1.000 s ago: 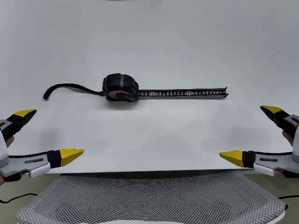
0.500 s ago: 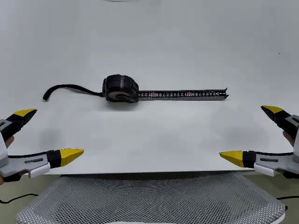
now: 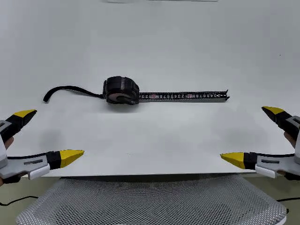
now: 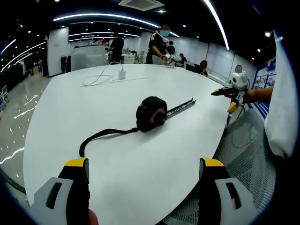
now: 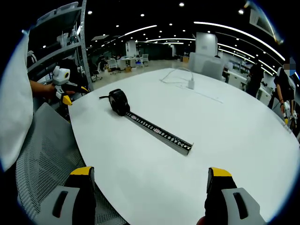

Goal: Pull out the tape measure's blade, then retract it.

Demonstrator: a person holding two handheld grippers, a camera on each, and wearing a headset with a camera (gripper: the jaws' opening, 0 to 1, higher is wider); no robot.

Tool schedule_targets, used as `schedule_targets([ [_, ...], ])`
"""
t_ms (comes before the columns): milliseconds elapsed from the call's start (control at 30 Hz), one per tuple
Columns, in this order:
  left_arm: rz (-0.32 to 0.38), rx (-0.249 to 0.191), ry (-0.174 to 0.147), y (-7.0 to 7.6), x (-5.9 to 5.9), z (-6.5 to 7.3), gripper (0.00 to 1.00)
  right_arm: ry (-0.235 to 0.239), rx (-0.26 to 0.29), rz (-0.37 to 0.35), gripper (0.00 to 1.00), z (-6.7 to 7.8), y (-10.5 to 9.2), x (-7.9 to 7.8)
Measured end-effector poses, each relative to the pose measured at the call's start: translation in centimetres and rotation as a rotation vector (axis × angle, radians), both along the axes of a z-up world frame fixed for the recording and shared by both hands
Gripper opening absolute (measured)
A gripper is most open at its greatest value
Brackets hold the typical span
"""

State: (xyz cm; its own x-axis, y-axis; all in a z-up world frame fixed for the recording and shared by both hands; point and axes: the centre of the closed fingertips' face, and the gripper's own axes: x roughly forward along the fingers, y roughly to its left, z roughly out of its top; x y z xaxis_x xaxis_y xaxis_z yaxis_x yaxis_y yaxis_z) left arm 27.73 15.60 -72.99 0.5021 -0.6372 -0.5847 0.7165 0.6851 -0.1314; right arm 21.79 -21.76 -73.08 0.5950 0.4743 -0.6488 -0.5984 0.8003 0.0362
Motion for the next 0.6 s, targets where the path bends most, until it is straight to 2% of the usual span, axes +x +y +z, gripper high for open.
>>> schedule_targets([
  [167, 0.001, -0.001, -0.002, -0.3, 0.2, 0.0, 0.96, -0.002, 0.001, 0.0, 0.99, 0.0, 0.0, 0.1],
  [367, -0.002, -0.011, -0.011, -1.7, 1.0, 0.2, 0.95, -0.004, 0.002, 0.008, 0.99, 0.0, 0.1, 0.5],
  [600, -0.018, -0.013, 0.005, -3.1, 1.2, -0.2, 0.95, -0.005, 0.001, 0.011, 0.99, 0.0, 0.1, 0.8],
])
